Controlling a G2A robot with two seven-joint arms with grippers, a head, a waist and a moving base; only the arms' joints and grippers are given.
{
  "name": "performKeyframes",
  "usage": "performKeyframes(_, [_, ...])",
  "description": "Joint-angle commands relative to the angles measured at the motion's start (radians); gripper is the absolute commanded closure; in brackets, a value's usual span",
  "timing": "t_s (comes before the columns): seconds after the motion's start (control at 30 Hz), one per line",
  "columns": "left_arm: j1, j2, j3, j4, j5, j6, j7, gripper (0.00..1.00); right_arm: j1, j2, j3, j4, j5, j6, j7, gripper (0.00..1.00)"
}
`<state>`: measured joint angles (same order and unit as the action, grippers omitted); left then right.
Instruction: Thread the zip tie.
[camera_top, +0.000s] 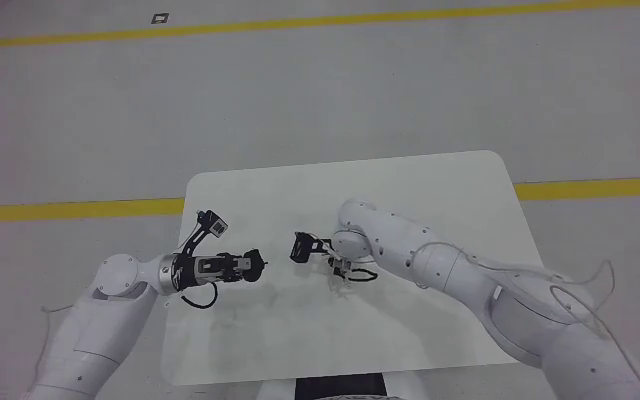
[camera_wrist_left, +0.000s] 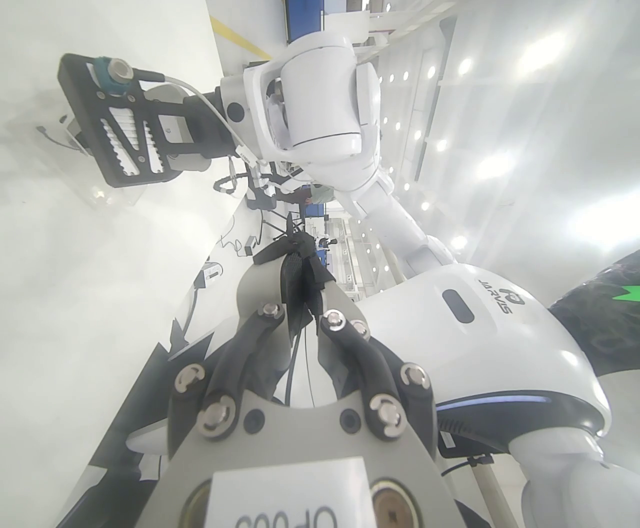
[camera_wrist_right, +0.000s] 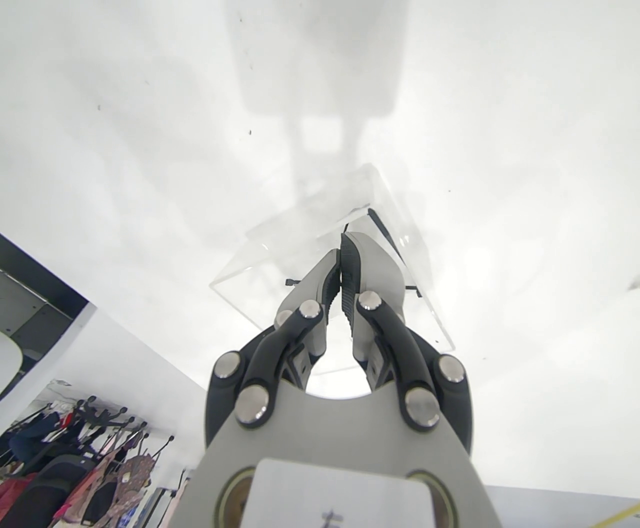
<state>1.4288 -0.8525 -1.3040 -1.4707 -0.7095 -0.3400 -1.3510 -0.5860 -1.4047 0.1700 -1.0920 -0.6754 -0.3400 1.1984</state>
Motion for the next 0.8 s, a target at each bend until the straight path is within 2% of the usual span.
performKeyframes(0.0, [0.000,0.000,0.000,0.000,0.000,0.000,0.000,1.00,0.002,0.005,0.000,-0.010,0.002,0.000,0.004,1.00])
performKeyframes(0.23, [0.000,0.000,0.000,0.000,0.000,0.000,0.000,1.00,0.015,0.028,0.008,-0.047,0.023,0.000,0.018,1.00])
performKeyframes(0.4, [0.000,0.000,0.000,0.000,0.000,0.000,0.000,1.00,0.017,0.058,0.034,-0.087,0.050,0.000,0.020,1.00])
performKeyframes(0.63, [0.000,0.000,0.000,0.000,0.000,0.000,0.000,1.00,-0.001,0.125,0.093,-0.161,0.082,0.000,-0.013,1.00])
performKeyframes(0.77, [0.000,0.000,0.000,0.000,0.000,0.000,0.000,1.00,-0.031,0.174,0.131,-0.218,0.087,0.000,-0.045,1.00])
